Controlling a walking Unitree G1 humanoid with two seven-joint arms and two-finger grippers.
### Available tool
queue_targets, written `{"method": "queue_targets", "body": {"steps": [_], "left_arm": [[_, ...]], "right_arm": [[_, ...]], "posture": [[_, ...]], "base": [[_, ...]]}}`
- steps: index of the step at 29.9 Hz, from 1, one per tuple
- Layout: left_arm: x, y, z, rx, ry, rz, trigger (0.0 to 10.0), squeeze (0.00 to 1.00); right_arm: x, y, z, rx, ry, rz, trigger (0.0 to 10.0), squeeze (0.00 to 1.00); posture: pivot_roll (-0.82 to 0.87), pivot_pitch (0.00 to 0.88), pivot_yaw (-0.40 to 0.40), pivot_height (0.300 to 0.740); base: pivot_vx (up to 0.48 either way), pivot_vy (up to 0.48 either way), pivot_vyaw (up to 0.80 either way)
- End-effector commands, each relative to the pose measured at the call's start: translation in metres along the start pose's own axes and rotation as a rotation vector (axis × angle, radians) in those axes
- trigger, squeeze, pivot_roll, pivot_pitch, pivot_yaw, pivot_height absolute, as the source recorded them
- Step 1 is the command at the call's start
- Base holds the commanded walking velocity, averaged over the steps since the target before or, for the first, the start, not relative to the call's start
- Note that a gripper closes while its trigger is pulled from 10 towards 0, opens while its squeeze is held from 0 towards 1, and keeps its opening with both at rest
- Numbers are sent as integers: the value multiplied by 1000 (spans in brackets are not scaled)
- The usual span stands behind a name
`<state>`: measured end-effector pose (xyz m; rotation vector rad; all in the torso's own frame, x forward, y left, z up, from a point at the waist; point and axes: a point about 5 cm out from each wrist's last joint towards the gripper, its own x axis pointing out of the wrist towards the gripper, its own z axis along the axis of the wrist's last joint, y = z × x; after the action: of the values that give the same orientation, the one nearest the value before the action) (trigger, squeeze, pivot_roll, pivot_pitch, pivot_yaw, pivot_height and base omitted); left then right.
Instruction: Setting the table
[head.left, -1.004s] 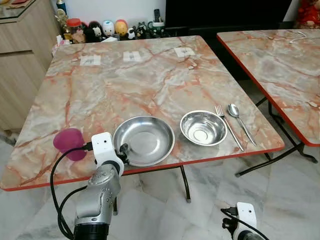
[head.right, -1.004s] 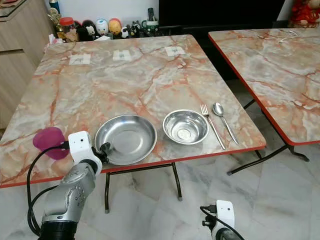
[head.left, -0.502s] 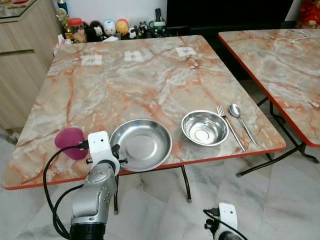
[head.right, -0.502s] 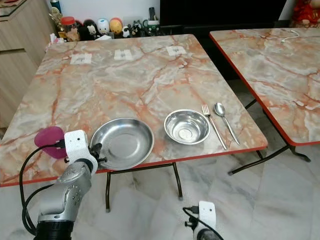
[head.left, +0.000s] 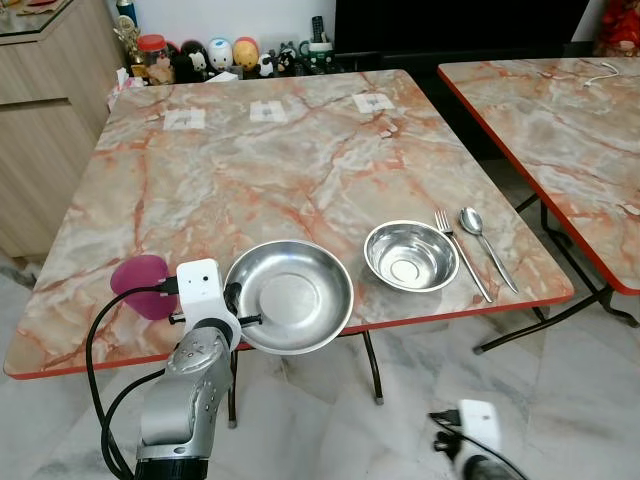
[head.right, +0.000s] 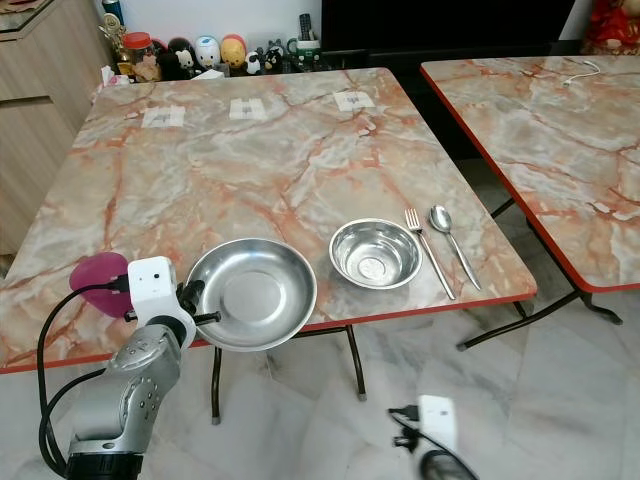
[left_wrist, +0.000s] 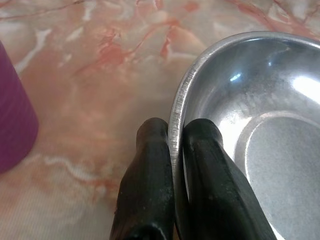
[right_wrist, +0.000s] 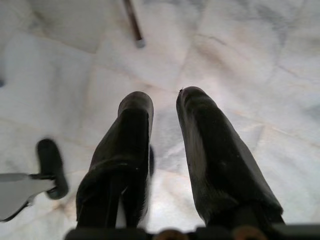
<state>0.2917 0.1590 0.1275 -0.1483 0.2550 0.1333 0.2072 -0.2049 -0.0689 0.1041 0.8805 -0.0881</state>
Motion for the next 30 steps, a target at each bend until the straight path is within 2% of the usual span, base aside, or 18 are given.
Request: {"method": "queue_targets", "body": {"steps": [1, 4, 5, 6, 10, 11, 13, 17, 20, 21, 22, 23, 28, 30], "left_arm": [[-4, -3, -3, 12, -8, -37, 0, 0], [-9, -5, 6, -9, -83, -94, 0, 0], [-10, -6, 6, -11, -89, -99, 0, 0], [-13, -7, 12, -28, -134, -130, 0, 0], [-27, -8, 30, -152, -296, -243, 0, 0], [-27, -8, 30, -152, -296, -243, 0, 0], [-33, 1, 37, -169, -371, -212, 0, 0], [-36, 11, 48, -198, -465, -162, 0, 0], [-38, 13, 56, -209, -516, -172, 0, 0], [-38, 12, 56, -219, -522, -189, 1882, 0], [-38, 11, 56, -220, -522, -194, 1882, 0], [-38, 10, 55, -229, -528, -210, 10000, 0], [-34, 10, 51, -232, -512, -199, 10000, 0], [-35, 12, 55, -247, -544, -199, 10000, 0]], "right_arm": [[-1, 2, -8, 13, 27, 17, 10000, 0], [-1, 2, -9, 14, 30, 18, 10000, 0], [-1, 4, -10, 14, 31, 21, 10000, 0], [-1, 8, -11, 13, 33, 25, 10000, 0], [0, 22, -14, 10, 41, 43, 10000, 0], [0, 22, -14, 10, 41, 43, 10000, 0], [1, 35, -15, 7, 48, 57, 10000, 0], [3, 49, -13, 2, 47, 72, 10000, 0], [4, 60, -9, -5, 41, 85, 10000, 0], [4, 64, -7, -6, 37, 89, 10000, 0], [4, 65, -7, -7, 36, 90, 10000, 0], [4, 68, -5, -8, 32, 93, 10000, 0], [4, 59, -5, -5, 30, 83, 10000, 0], [4, 57, -6, -4, 32, 78, 10000, 0]], "posture": [[58, 80, -27, 740], [59, 80, -29, 740], [58, 81, -28, 740], [59, 80, -30, 740], [63, 78, -32, 740], [63, 78, -32, 740], [60, 71, -31, 740], [64, 61, -35, 740], [64, 56, -35, 740], [62, 49, -35, 740], [62, 49, -35, 740], [56, 42, -34, 740], [48, 34, -33, 740], [51, 29, -34, 740]], "base": [[0, 0, 0], [0, 0, 0], [0, 0, 0], [0, 0, 0], [0, 0, 0], [0, 0, 0], [0, 0, 0], [0, 0, 0], [0, 0, 0], [0, 0, 0], [0, 0, 0], [0, 0, 0], [0, 0, 0], [0, 0, 0]]}}
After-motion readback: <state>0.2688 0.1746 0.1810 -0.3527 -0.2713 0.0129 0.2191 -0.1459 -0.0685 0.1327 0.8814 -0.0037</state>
